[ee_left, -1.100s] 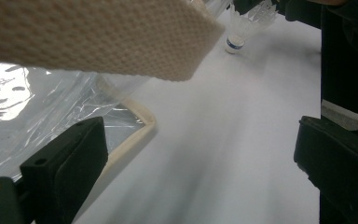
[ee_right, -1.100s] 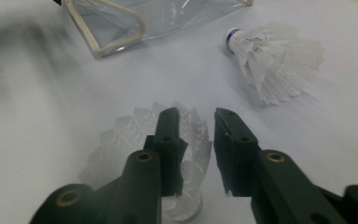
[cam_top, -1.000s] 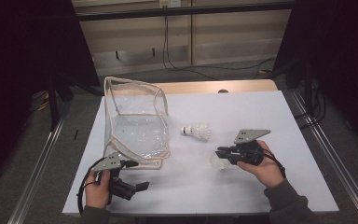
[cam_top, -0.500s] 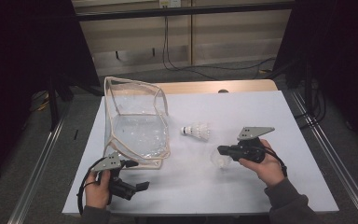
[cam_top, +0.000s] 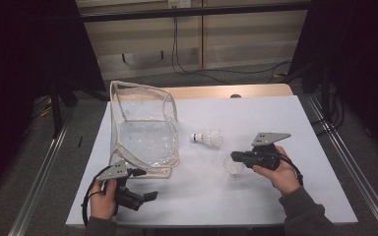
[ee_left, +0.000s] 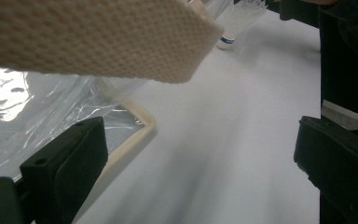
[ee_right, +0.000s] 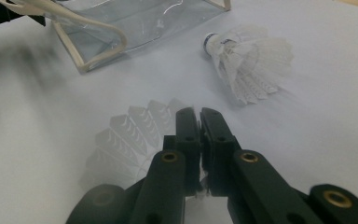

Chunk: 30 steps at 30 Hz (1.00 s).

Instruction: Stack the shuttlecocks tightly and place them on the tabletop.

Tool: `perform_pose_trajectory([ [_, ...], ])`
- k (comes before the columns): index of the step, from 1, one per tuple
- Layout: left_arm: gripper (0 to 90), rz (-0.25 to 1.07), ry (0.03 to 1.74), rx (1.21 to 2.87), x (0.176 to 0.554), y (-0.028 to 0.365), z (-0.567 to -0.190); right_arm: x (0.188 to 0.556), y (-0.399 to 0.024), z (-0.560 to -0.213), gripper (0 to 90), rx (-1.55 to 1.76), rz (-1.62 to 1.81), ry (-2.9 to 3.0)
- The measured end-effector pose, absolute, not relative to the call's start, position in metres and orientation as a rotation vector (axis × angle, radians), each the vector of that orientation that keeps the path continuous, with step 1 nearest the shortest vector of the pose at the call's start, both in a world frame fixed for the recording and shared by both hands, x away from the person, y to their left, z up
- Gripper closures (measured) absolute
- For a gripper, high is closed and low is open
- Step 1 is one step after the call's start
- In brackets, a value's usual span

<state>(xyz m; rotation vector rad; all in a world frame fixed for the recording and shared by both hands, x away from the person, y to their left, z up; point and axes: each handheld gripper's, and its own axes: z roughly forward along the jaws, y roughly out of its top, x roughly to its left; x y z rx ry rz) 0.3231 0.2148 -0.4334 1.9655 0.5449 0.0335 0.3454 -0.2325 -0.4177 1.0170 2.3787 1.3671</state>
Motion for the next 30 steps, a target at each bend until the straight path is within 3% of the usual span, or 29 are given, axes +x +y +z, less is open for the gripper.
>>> perform_pose_trajectory([
  [13,2.8,0.032,0.546,1.964,0.323,0.215,-0.433,0.348,-0.248,-0.420,67.6,1.048,1.248,2.310],
  [30,2.8,0.032,0.543,1.968,0.324,0.215,-0.433,0.347,-0.270,-0.419,53.9,1.114,1.198,2.229],
])
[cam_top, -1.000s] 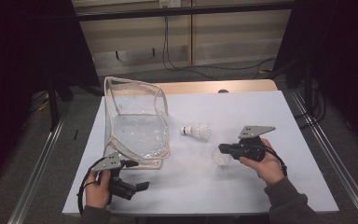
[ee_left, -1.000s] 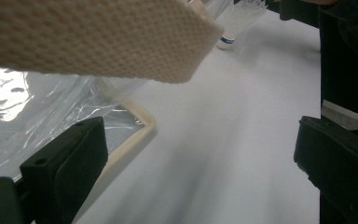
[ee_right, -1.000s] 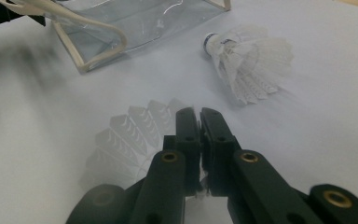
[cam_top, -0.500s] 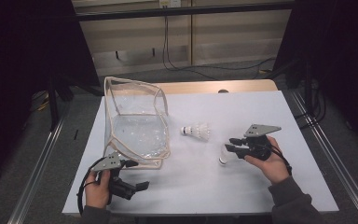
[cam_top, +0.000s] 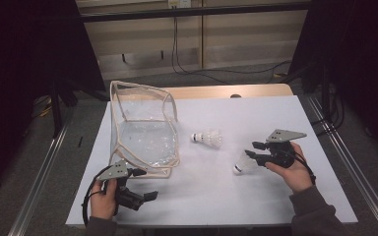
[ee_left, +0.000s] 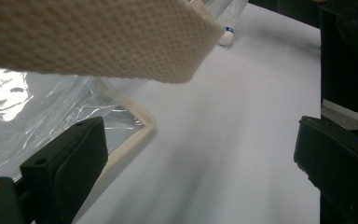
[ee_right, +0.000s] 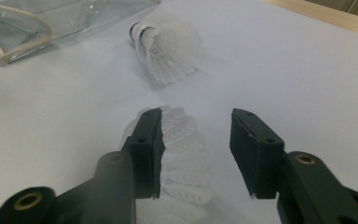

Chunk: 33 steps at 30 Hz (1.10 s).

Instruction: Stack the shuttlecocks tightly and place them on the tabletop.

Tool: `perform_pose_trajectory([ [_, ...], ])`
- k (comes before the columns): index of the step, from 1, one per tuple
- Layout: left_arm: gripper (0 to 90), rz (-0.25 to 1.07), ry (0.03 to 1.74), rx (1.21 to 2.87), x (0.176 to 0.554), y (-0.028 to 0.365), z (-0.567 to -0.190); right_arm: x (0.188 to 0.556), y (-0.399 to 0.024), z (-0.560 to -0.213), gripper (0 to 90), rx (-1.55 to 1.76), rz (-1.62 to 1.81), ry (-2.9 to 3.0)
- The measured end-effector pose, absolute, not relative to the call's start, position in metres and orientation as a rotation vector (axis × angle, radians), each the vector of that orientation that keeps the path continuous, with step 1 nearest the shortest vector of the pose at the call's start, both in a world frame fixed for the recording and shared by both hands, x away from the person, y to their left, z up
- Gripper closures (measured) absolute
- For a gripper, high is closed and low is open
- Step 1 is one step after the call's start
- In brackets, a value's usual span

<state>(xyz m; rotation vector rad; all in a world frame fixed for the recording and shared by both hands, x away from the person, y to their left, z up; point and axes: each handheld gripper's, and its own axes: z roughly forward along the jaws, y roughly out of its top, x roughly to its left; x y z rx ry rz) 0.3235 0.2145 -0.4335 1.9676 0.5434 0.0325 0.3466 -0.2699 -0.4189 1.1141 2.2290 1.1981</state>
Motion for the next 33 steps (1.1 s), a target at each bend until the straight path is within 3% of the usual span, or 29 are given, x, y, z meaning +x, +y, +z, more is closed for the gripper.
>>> perform_pose_trajectory([
  [3,2.8,0.033,0.544,1.967,0.3234,0.2145,-0.4335,0.3466,-0.2724,-0.4193,54.3,1.124,1.184,2.216],
  [8,2.8,0.033,0.544,1.968,0.3235,0.2144,-0.4335,0.3449,-0.2764,-0.4201,80.2,1.121,1.190,2.237],
  [11,2.8,0.033,0.543,1.968,0.3234,0.2143,-0.4334,0.3448,-0.2772,-0.4220,86.7,1.126,1.190,2.254],
  [33,2.8,0.033,0.540,1.965,0.3234,0.2137,-0.4338,0.3440,-0.2800,-0.4289,89.3,1.135,1.176,2.268],
])
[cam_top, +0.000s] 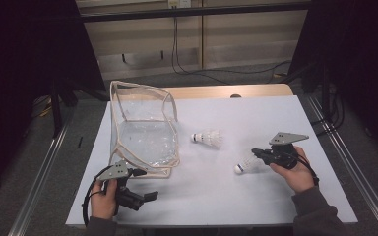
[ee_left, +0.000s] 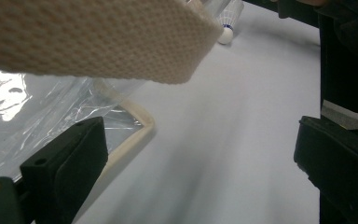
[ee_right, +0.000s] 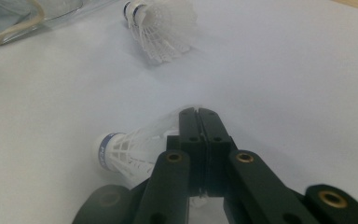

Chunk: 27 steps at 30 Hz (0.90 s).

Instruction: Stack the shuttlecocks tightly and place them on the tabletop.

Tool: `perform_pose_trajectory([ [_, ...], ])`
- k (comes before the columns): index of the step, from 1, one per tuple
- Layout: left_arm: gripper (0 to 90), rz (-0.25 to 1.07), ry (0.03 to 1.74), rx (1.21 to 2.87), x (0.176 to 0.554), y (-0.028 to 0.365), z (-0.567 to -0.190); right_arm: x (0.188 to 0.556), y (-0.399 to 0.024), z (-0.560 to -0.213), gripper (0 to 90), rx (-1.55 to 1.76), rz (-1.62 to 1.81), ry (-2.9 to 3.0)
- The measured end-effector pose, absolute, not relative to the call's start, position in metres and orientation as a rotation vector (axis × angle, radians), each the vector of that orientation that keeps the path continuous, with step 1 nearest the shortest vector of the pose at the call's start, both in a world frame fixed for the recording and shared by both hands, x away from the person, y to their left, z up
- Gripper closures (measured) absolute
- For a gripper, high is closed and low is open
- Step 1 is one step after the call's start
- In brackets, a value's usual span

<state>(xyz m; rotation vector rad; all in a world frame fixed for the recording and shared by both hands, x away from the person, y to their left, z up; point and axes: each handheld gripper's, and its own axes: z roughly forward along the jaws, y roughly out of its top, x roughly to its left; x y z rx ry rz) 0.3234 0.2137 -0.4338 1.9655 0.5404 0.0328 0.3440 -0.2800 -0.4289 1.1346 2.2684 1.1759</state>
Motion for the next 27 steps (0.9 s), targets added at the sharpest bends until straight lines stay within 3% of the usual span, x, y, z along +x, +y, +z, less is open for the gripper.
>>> perform_pose_trajectory([
  [27,2.8,0.033,0.542,1.964,0.3231,0.2136,-0.4334,0.3419,-0.2874,-0.4211,81.0,1.145,1.183,2.235],
])
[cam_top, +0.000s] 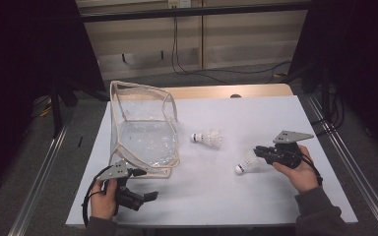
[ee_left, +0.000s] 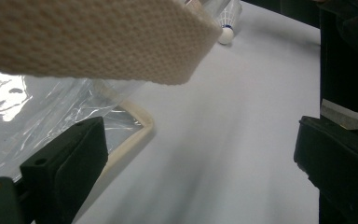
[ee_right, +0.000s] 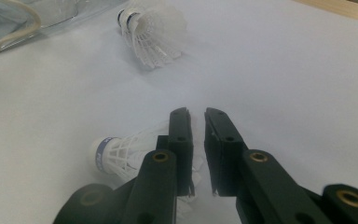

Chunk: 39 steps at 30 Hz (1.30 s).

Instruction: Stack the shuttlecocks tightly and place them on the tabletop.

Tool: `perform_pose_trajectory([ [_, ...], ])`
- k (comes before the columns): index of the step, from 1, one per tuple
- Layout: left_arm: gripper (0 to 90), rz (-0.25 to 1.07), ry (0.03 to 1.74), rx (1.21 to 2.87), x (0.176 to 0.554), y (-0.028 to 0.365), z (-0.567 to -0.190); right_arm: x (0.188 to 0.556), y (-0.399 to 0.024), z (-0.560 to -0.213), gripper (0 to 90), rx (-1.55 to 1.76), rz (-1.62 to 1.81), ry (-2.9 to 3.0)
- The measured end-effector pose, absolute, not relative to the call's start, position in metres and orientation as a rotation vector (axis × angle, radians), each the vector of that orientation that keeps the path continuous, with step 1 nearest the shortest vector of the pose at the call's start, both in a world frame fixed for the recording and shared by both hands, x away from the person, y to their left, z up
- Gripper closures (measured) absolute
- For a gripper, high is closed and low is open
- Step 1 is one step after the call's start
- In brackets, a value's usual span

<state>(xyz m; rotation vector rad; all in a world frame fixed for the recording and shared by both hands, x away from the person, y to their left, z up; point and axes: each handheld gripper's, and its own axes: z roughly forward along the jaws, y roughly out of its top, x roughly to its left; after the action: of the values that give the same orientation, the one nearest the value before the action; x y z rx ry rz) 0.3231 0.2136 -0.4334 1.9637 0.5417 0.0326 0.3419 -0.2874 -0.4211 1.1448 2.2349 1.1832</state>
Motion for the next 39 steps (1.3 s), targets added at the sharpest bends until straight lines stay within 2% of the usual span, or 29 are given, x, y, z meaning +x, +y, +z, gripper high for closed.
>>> perform_pose_trajectory([
  [15,2.8,0.032,0.541,1.965,0.323,0.214,-0.433,0.338,-0.290,-0.407,77.8,1.143,1.204,2.219],
  [20,2.8,0.034,0.540,1.969,0.323,0.213,-0.433,0.335,-0.288,-0.402,74.0,1.135,1.230,2.220],
  [30,2.8,0.027,0.537,1.969,0.324,0.213,-0.434,0.332,-0.279,-0.398,57.8,1.122,1.260,2.237],
  [39,2.8,0.025,0.538,1.973,0.324,0.213,-0.434,0.334,-0.274,-0.407,36.8,1.157,1.266,2.256],
])
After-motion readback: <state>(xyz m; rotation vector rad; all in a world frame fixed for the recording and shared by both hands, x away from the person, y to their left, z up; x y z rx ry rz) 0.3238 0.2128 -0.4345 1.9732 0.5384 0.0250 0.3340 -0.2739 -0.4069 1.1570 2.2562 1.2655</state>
